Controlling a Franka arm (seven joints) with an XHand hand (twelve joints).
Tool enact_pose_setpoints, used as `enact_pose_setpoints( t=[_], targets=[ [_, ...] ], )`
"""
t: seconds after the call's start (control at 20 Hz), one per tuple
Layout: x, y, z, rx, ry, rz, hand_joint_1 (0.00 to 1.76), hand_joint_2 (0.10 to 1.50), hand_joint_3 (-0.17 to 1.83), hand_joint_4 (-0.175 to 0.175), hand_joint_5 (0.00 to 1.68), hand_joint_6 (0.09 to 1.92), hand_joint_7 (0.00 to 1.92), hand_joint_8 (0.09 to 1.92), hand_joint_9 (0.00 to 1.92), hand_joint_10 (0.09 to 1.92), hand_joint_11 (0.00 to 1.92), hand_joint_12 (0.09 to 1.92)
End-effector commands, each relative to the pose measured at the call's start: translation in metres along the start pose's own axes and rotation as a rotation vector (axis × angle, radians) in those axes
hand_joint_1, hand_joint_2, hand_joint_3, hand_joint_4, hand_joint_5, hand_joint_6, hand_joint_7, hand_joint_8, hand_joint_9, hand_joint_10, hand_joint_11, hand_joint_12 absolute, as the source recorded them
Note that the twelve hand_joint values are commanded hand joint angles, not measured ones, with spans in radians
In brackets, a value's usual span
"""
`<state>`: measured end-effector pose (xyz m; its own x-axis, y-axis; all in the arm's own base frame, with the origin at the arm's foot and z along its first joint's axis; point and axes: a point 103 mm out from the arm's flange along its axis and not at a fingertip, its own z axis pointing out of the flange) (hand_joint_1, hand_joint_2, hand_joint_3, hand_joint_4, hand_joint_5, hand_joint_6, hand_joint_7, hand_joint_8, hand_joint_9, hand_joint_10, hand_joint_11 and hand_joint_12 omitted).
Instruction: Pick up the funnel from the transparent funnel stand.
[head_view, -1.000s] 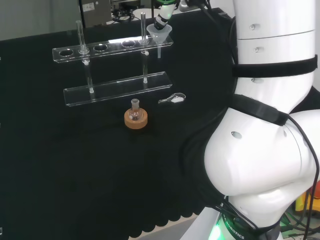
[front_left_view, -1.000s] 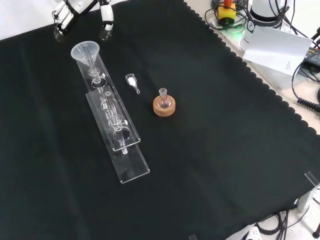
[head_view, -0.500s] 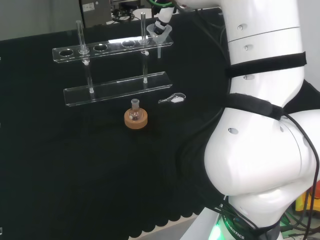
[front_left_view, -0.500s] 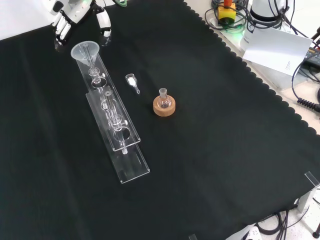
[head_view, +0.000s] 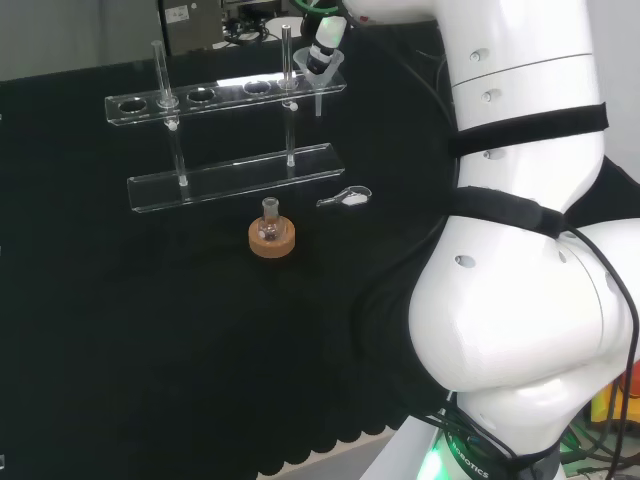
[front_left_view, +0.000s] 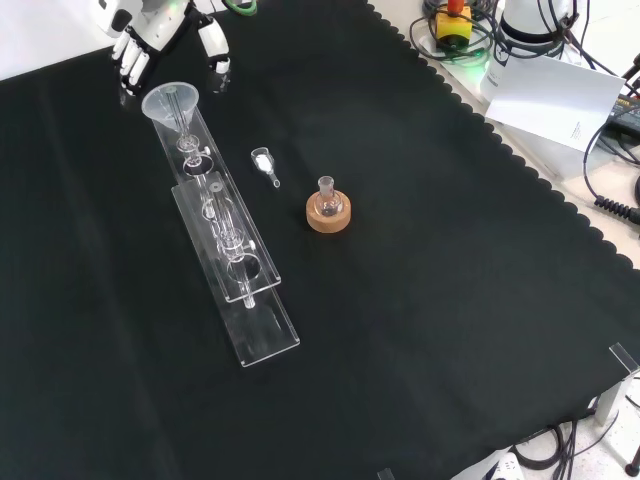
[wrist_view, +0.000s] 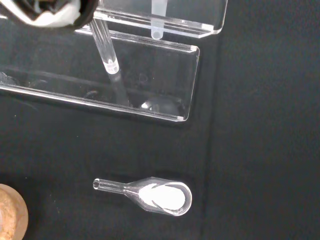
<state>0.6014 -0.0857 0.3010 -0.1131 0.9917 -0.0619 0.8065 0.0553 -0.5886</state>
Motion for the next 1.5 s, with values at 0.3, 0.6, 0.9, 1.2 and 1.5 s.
enact_pose_setpoints(
  t=[0.3, 0.6, 0.9, 1.2, 1.5],
  targets=[
    [0.006, 0.009, 0.005, -0.024, -0.031, 0.007, 0.73, 0.56, 0.60, -0.033, 0.06, 0.09, 0.00, 0.54, 0.21, 0.77, 0.08, 1.45],
    [0.008, 0.015, 0.006, -0.010, -0.037, 0.004, 0.74, 0.56, 0.59, -0.035, 0.06, 0.09, 0.00, 0.57, 0.21, 0.78, 0.08, 1.45],
    [0.008, 0.017, 0.011, -0.015, -0.038, -0.001, 0.74, 0.56, 0.59, -0.036, 0.06, 0.09, 0.00, 0.59, 0.22, 0.78, 0.08, 1.45],
    [0.009, 0.015, 0.011, -0.021, -0.050, 0.006, 0.76, 0.56, 0.59, -0.037, 0.07, 0.09, 0.00, 0.63, 0.25, 0.78, 0.08, 1.45],
    [0.011, 0.018, 0.015, -0.018, -0.068, 0.015, 0.78, 0.56, 0.59, -0.038, 0.08, 0.09, 0.00, 0.66, 0.30, 0.75, 0.08, 1.45]
  ],
)
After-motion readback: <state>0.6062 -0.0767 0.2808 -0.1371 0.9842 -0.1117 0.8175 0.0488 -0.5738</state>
